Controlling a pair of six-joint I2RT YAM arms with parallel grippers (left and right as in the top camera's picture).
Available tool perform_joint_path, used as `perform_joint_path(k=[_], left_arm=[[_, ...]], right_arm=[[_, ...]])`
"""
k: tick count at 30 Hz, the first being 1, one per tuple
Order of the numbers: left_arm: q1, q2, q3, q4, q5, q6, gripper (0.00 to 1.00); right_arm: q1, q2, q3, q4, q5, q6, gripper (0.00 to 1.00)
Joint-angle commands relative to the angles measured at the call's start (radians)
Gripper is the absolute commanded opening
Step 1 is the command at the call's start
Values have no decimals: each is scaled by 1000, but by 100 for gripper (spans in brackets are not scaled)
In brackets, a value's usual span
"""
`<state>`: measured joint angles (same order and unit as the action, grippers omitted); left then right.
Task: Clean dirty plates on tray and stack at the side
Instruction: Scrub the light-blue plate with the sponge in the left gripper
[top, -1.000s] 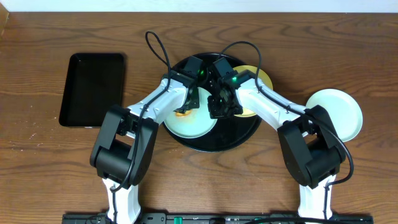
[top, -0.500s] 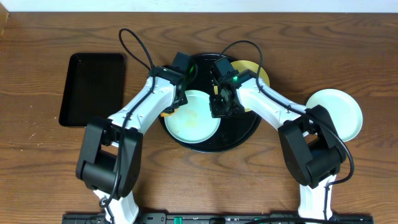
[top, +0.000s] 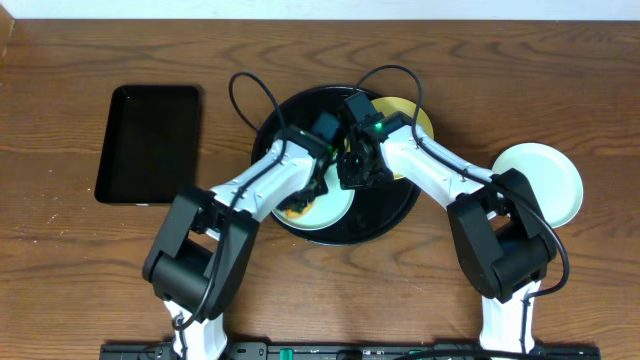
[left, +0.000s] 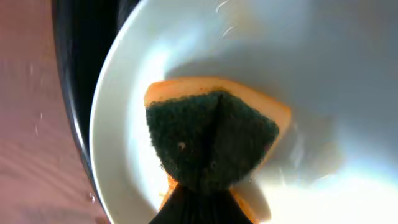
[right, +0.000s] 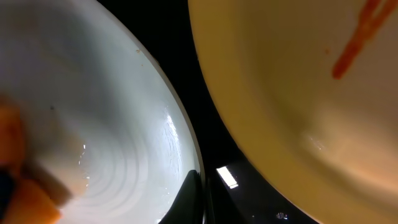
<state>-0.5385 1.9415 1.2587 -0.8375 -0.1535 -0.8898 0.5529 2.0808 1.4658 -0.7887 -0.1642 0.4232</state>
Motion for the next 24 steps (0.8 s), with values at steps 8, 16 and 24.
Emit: perform_joint_path(k=[8, 16, 24], left_arm=[[4, 11, -145, 203, -206, -181, 7], [4, 10, -135, 438, -238, 61, 8], [8, -57, -93, 447, -416, 171, 7]], right_arm=[[3, 12, 6, -7, -2, -21, 1], [3, 12, 6, -7, -2, -21, 1], [3, 12, 6, -7, -2, -21, 1]])
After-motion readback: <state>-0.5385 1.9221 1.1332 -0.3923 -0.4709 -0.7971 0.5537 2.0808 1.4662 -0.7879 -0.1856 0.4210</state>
